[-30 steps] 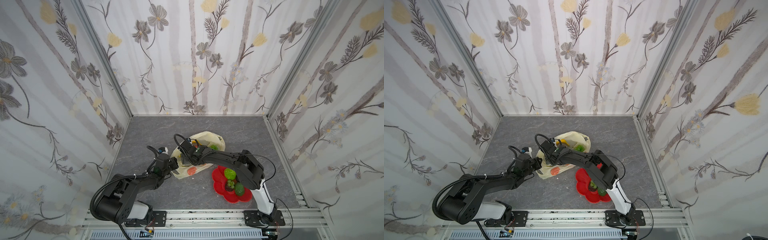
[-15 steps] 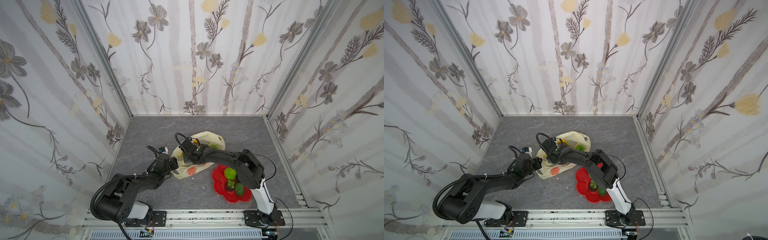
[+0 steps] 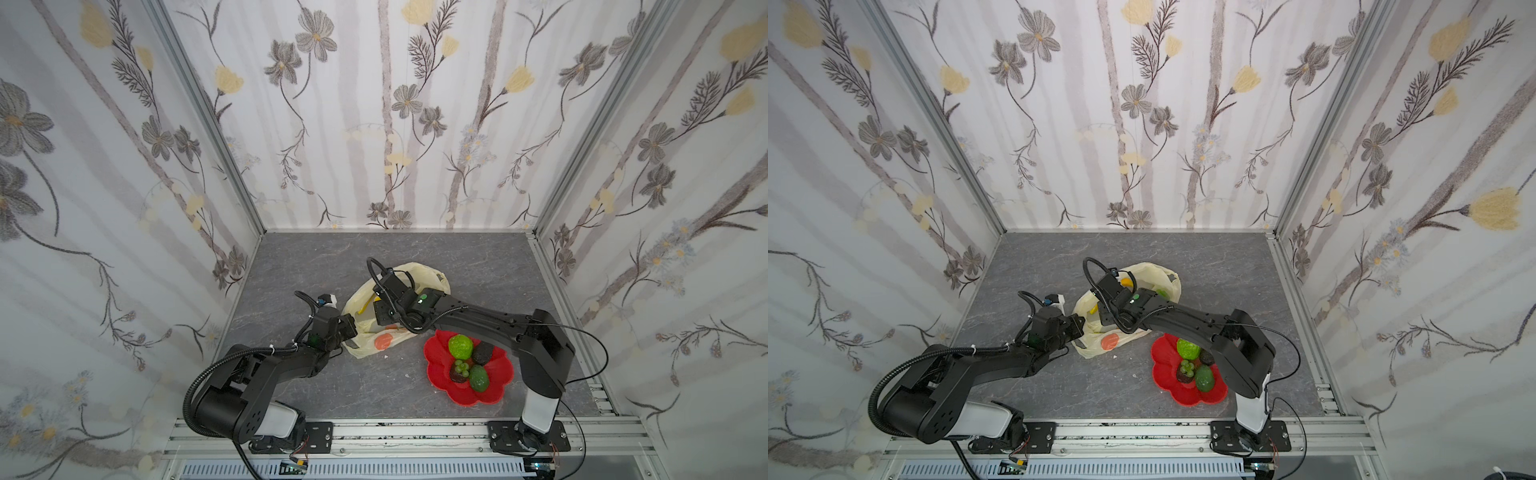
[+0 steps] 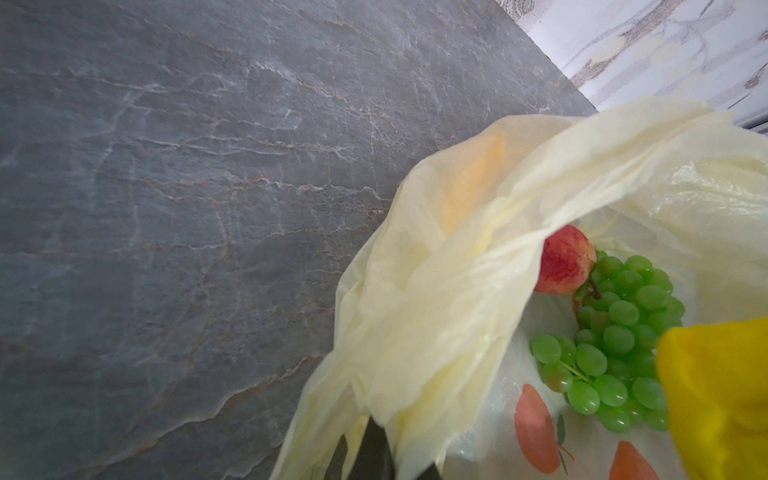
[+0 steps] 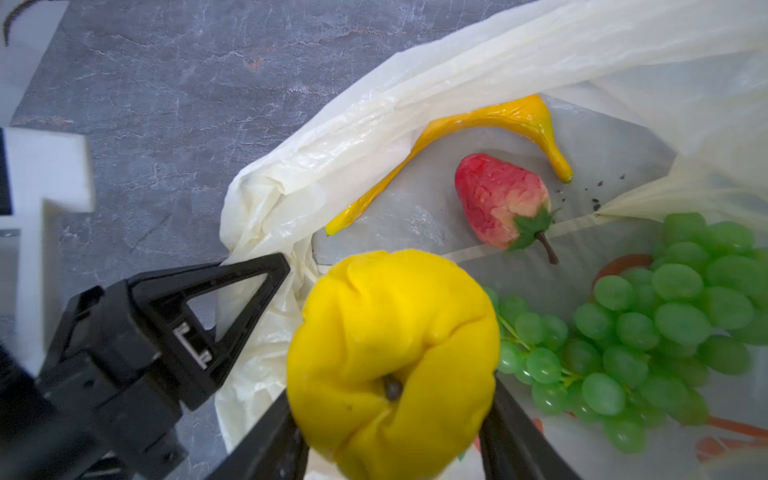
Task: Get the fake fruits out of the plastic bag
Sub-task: 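Lift the yellow fruit out and carry it over the red plate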
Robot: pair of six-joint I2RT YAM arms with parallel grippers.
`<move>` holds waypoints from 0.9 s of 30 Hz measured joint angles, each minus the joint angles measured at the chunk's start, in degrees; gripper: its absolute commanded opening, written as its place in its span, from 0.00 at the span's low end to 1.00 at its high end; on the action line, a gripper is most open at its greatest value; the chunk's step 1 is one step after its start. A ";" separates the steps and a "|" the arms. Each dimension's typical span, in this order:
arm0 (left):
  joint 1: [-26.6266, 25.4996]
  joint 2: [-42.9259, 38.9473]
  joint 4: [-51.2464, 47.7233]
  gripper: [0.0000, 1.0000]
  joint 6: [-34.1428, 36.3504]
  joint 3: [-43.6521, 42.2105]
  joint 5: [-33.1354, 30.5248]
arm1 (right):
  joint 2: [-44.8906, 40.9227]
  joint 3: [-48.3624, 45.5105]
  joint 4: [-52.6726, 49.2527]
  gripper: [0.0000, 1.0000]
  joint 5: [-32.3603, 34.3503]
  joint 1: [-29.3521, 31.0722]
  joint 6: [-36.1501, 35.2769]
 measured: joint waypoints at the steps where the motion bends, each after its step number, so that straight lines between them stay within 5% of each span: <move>1: 0.00 -0.15 0.00 0.00 -0.02 0.00 0.02 | -1.62 -0.94 -0.20 0.59 0.02 0.02 0.02; 16: 0.00 -1.66 0.00 0.00 -0.07 -0.17 0.42 | -26.29 -18.40 -5.11 0.59 1.57 1.49 5.84; 27: 0.04 -1.95 0.00 0.00 -0.07 -0.39 0.42 | -36.44 -29.64 -8.81 0.58 1.07 1.77 11.58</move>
